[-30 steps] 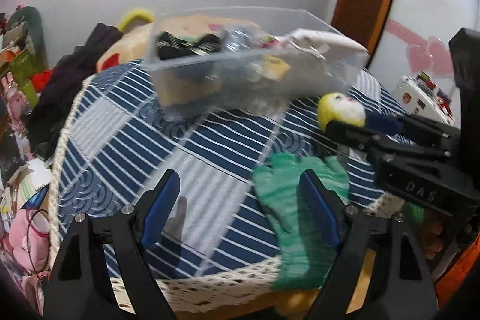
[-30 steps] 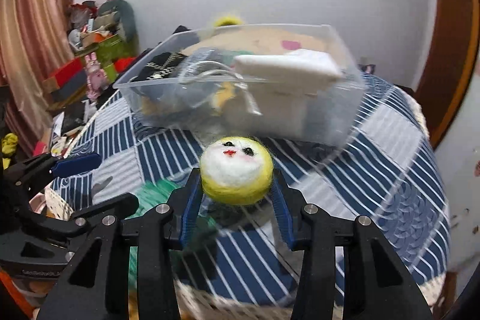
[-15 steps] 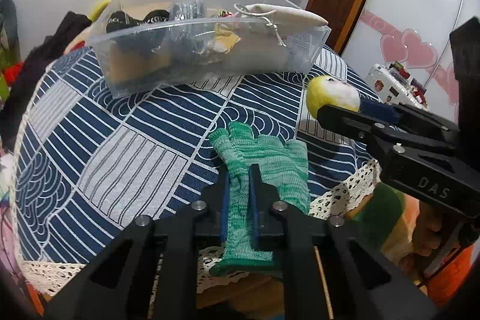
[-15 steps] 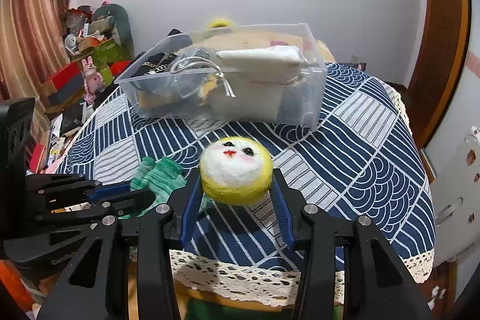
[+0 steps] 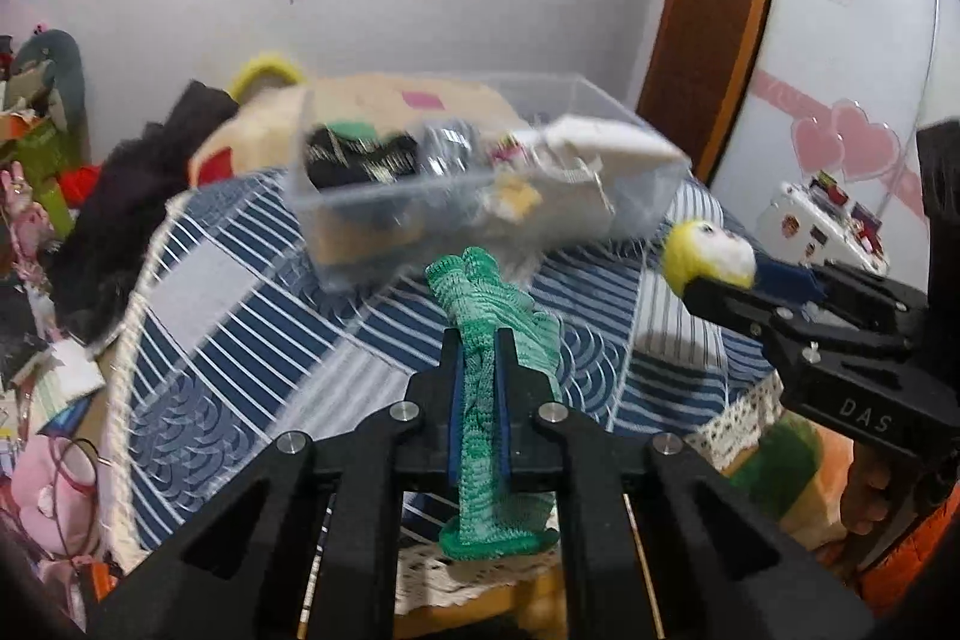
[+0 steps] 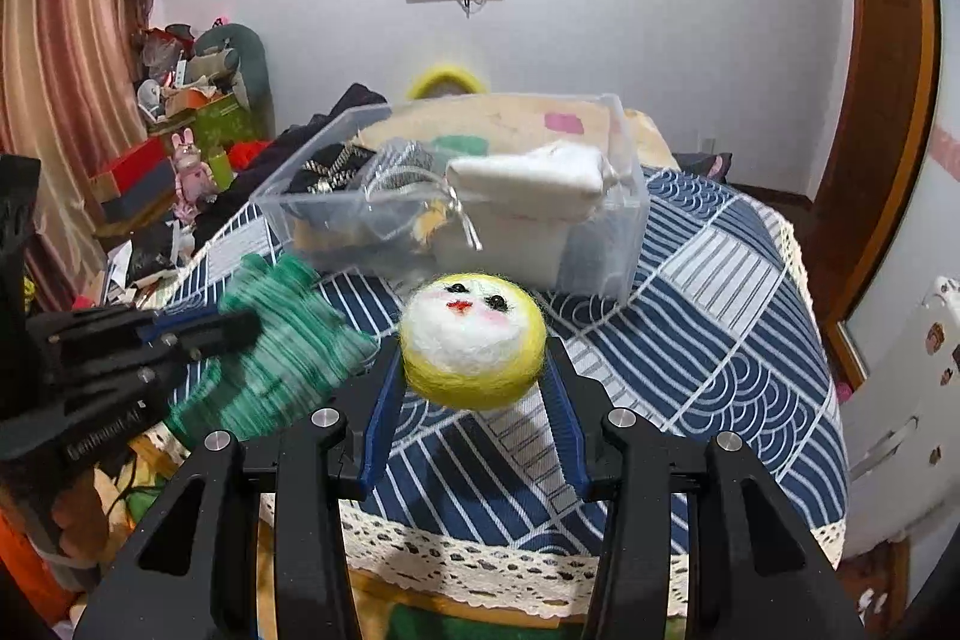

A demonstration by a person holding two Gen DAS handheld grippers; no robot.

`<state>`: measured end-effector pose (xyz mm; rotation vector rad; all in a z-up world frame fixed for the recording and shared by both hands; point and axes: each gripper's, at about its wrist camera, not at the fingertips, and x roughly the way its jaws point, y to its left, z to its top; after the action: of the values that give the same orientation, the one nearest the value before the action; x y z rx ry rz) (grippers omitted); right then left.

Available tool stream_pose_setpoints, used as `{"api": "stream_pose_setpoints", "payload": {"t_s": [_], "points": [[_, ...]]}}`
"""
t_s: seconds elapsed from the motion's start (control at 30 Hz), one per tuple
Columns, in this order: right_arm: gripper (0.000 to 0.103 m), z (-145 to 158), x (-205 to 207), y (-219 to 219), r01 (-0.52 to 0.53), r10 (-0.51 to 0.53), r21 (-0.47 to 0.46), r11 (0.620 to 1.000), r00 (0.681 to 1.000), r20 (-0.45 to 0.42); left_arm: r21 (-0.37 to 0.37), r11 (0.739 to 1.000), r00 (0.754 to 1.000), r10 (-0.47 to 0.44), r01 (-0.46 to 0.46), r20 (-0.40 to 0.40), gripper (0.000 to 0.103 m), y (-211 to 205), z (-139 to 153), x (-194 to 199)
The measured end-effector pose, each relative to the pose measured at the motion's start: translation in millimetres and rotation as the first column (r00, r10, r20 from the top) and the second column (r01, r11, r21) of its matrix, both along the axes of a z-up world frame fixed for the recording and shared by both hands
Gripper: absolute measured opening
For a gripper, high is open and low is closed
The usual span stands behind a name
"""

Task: Organize soft objects
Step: 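Grasp the green knit glove with the left gripper while the right grasps the yellow doll head, then place the glove and doll head into the clear box and open both grippers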

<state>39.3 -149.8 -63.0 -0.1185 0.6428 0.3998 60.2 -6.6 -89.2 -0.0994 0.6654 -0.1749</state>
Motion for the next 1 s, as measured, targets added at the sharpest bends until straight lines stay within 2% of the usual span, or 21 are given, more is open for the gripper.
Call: {"api": "stream_pose_setpoints", "payload": {"t_s": [0.33,0.5,0.77,1.0], "points": [[0.041,28.2,8.3,3.1,0.002,-0.004,0.018,1.000,0.996,0.094,-0.030,0.997,0.984,0.070,-0.066,0.163,0.008,28.0,57.8,3.7],[0.041,41.5,20.7,7.5,0.003,-0.008,0.035,0.999,0.991,0.137,-0.030,0.996,0.971,0.092,-0.088,0.218,0.008,30.8,74.3,14.7],[0.041,48.8,45.0,24.5,-0.009,0.004,0.029,1.000,0.986,0.164,-0.038,0.990,0.960,0.140,-0.135,0.241,0.008,36.6,78.0,50.9],[0.041,37.5,69.7,44.1,-0.033,0.031,0.015,0.999,0.992,0.121,-0.079,0.986,0.964,0.158,-0.144,0.212,0.008,43.8,61.8,87.3]]}}
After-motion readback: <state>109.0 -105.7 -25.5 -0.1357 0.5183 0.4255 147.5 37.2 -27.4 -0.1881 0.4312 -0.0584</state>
